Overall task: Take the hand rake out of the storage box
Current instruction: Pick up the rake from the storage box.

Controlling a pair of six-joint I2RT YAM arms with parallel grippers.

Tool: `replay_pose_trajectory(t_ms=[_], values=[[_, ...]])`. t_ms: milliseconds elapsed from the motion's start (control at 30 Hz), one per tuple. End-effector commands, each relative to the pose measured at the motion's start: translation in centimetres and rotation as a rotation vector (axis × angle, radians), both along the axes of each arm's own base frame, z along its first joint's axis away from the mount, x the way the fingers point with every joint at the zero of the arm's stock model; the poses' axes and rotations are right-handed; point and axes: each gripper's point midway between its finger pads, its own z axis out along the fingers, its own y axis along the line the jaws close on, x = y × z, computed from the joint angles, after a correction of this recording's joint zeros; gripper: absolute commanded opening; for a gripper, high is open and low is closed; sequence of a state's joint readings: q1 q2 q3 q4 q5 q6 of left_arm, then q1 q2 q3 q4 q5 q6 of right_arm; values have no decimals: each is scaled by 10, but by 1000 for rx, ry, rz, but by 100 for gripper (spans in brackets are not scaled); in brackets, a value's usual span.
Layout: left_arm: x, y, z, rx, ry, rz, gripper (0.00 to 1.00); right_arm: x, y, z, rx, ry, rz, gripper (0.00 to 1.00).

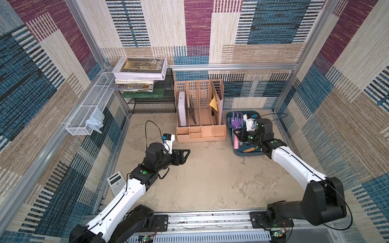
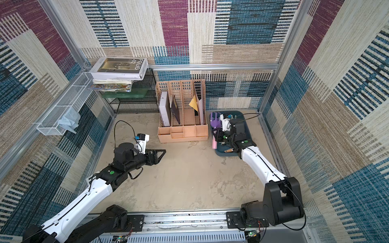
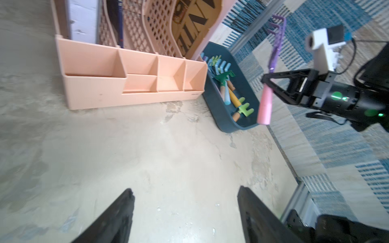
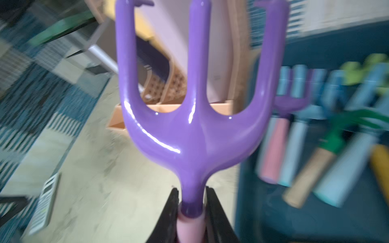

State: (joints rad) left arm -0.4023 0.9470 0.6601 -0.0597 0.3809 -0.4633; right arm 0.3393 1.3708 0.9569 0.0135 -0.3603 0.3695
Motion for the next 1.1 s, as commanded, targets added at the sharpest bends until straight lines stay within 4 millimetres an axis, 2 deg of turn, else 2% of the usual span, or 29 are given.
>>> replay_pose_trajectory(t_ms=[0,100,200,267,467,600,733,800,1000,1067], values=[[-14,-30,21,-82,-80,-169,79,-28,73,22,136,-92,225,1],[-24,-50,19,-111,-86,-259,79,-47,108,26,244,-103,324,0],[-28,-63,8,-110,-77,-296,77,-53,121,28,300,-104,362,0],[-29,-68,1,-113,-60,-309,76,-52,125,27,295,-100,350,0],[-24,-95,-3,-139,-48,-355,70,-54,137,34,341,-110,328,0],[-18,-103,-5,-166,-47,-356,67,-56,140,34,376,-92,342,0],[-13,-107,-12,-150,-30,-354,58,-59,141,35,398,-84,353,1],[-10,-109,-13,-151,-25,-353,49,-61,143,35,400,-83,362,2],[-5,-110,-21,-114,14,-338,7,-60,138,33,382,-81,347,11],[-3,-107,-26,-85,34,-315,0,-60,134,31,379,-80,334,17]])
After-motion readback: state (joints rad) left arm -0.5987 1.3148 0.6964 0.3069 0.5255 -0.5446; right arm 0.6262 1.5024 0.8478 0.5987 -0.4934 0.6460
